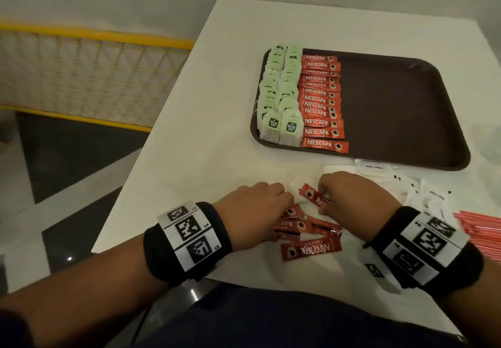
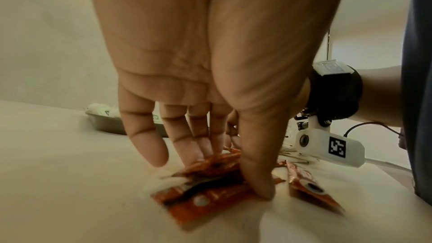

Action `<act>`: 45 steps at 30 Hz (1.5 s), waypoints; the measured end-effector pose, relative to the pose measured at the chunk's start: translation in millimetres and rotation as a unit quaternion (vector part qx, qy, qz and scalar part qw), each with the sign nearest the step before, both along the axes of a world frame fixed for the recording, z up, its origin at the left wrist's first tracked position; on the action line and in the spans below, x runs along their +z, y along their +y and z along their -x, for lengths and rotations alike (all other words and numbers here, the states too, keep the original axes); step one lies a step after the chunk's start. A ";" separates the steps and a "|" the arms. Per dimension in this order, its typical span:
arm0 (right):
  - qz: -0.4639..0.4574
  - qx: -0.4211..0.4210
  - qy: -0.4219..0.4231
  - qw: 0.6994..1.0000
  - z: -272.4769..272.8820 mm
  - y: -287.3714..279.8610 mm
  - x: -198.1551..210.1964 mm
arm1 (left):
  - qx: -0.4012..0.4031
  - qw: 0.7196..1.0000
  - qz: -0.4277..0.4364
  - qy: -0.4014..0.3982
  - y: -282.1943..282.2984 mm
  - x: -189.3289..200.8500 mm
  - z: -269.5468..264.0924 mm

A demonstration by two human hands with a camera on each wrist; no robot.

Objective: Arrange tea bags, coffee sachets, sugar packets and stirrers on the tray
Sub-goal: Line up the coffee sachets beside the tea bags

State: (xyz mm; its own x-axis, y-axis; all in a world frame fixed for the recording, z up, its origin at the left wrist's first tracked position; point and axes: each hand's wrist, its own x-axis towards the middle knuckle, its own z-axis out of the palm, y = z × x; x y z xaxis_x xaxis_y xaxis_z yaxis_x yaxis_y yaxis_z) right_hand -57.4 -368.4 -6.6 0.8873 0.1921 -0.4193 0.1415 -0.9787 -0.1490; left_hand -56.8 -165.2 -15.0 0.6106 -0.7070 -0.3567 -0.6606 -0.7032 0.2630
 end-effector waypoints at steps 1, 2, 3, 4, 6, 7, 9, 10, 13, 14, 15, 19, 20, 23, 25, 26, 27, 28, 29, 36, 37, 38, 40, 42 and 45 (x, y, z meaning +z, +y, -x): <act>-0.001 -0.001 0.000 1.000 -0.5 0.4 -0.2 | -0.003 1.000 -0.001 -0.007 -1.3 -0.1 0.2; -0.001 -0.004 -0.002 1.000 -0.9 0.7 -0.5 | -0.006 1.000 -0.004 -0.013 -2.5 -0.2 0.2; -0.001 -0.007 -0.003 1.000 -1.3 1.0 -0.9 | -0.008 1.000 -0.004 -0.021 -3.6 -0.7 0.0; -0.002 -0.010 -0.002 1.000 -1.7 1.3 -0.9 | -0.010 1.000 -0.003 -0.029 -4.4 -1.7 0.0; -0.004 -0.015 0.004 1.000 -2.8 1.3 -0.8 | -0.017 0.999 -0.001 -0.042 -5.8 -4.2 0.2; -0.006 -0.017 0.008 1.000 -3.4 1.0 -0.7 | -0.020 0.999 -0.003 -0.046 -6.0 -5.7 0.6; -0.013 -0.020 0.011 1.000 -4.2 0.3 -0.4 | -0.022 0.998 -0.006 -0.054 -6.1 -8.9 1.2; -0.017 -0.022 0.010 1.000 -4.2 0.1 -0.8 | -0.021 0.998 -0.007 -0.058 -6.1 -10.1 1.6; -0.026 -0.032 0.007 0.999 -2.9 -0.4 -3.1 | -0.013 0.998 -0.013 -0.061 -7.3 -12.5 1.6; -0.028 -0.035 0.005 0.999 -2.3 -0.5 -3.8 | -0.011 0.998 -0.019 -0.059 -7.8 -12.2 1.4; -0.031 -0.037 0.003 0.999 -1.9 -0.9 -4.5 | -0.008 0.998 -0.024 -0.056 -8.2 -11.8 1.1; -0.032 -0.030 -0.010 0.999 -0.9 -1.9 -4.7 | -0.003 0.998 -0.033 -0.060 -9.4 -9.4 -2.4; -0.029 -0.024 -0.015 0.999 -0.9 -2.1 -4.5 | -0.003 0.997 -0.035 -0.066 -9.7 -9.6 -3.9; -0.023 -0.008 -0.031 0.999 -1.0 -2.9 -3.3 | -0.017 0.995 -0.041 -0.089 -10.3 -11.3 -9.5; -0.027 -0.008 -0.034 0.999 -1.3 -3.4 -1.2 | -0.031 0.994 -0.037 -0.101 -10.3 -12.7 -12.0; -0.034 -0.012 -0.032 0.999 -1.5 -3.9 -0.2 | -0.041 0.993 -0.036 -0.104 -10.7 -13.4 -12.8; -0.042 -0.019 -0.029 0.999 -1.3 -4.7 0.5 | -0.051 0.992 -0.039 -0.107 -11.4 -14.2 -13.1; -0.051 -0.027 -0.027 0.998 -1.0 -5.9 0.9 | -0.060 0.991 -0.040 -0.115 -12.0 -14.6 -13.5; -0.064 -0.036 -0.026 0.997 -0.6 -7.4 1.0 | -0.066 0.989 -0.041 -0.123 -12.5 -14.8 -13.7; -0.215 -0.123 -0.017 0.969 -3.5 -26.4 10.4 | 0.006 0.997 0.008 -0.076 -10.3 2.1 -26.6; -0.251 -0.138 -0.013 0.958 -4.9 -29.4 12.8 | 0.042 0.997 0.046 -0.041 -9.3 6.9 -31.8; -0.289 -0.152 -0.009 0.945 -6.8 -31.9 15.8 | 0.078 0.992 0.096 0.002 -8.3 11.1 -37.4; -0.375 -0.182 0.003 0.909 -10.9 -34.7 22.7 | 0.154 0.959 0.215 0.104 -7.8 19.0 -48.5; -0.451 -0.209 0.019 0.867 -15.7 -34.4 29.9 | 0.224 0.908 0.308 0.175 -11.7 26.6 -58.4; -0.539 -0.239 0.034 0.807 -22.8 -30.2 37.0 | 0.262 0.860 0.378 0.220 -23.6 35.3 -69.3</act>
State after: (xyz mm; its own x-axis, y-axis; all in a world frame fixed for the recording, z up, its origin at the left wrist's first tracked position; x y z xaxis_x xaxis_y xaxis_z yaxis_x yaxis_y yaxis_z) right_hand -34.6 -398.5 30.5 0.9502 0.1189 -0.2880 -0.2583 -0.2164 -0.9415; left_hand 12.5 -188.8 20.3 0.8400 -0.5065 -0.1945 -0.0242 -0.3931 0.9192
